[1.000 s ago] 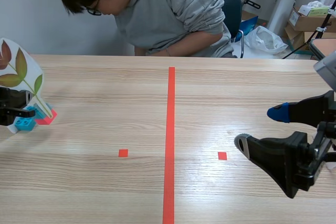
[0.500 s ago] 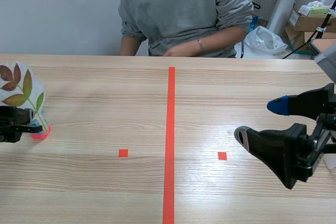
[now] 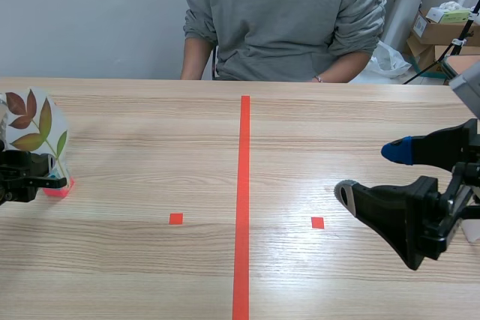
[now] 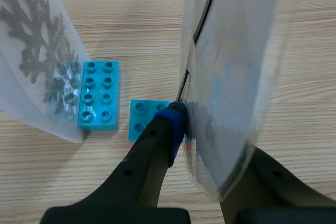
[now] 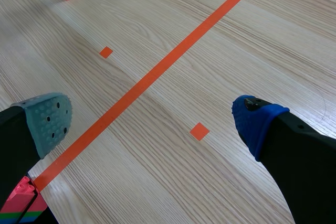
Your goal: Do the leaf sorting experiment
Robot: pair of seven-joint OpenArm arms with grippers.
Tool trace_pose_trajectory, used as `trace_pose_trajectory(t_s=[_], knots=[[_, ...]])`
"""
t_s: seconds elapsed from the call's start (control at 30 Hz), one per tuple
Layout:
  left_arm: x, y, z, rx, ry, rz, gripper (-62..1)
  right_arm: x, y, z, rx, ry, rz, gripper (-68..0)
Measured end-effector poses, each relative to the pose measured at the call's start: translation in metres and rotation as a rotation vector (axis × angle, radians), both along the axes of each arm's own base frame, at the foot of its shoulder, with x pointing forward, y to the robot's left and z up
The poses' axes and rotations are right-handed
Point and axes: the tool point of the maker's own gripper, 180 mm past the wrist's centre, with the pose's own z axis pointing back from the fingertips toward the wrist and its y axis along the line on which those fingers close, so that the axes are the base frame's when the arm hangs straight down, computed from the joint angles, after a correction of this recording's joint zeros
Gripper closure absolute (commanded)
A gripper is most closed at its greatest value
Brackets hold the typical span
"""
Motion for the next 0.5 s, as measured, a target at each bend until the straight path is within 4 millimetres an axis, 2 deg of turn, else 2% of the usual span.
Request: trace_pose_trajectory(t_s=[0.07,0.2,0.33,0.5], knots=[[0.0000,0.0000,0.0000,0.000,0.000,0.000,-5.3,0.0000,0.0000,0.0000,0.000,0.000,0.000,-63.4],[-0.0002,0.0001,-0.0003,0.002,0.002,0.000,-22.0,0.0000,0.0000,0.0000,0.000,0.000,0.000,-63.4],[-0.0004,0.0002,-0.0008,0.003,0.005,-0.001,-34.8,0.0000,0.0000,0.0000,0.000,0.000,0.000,-63.4],[0.0002,-0.0002,0.0004,-0.007,-0.001,0.002,-56.3,0.0000,0.0000,0.0000,0.000,0.000,0.000,-63.4]])
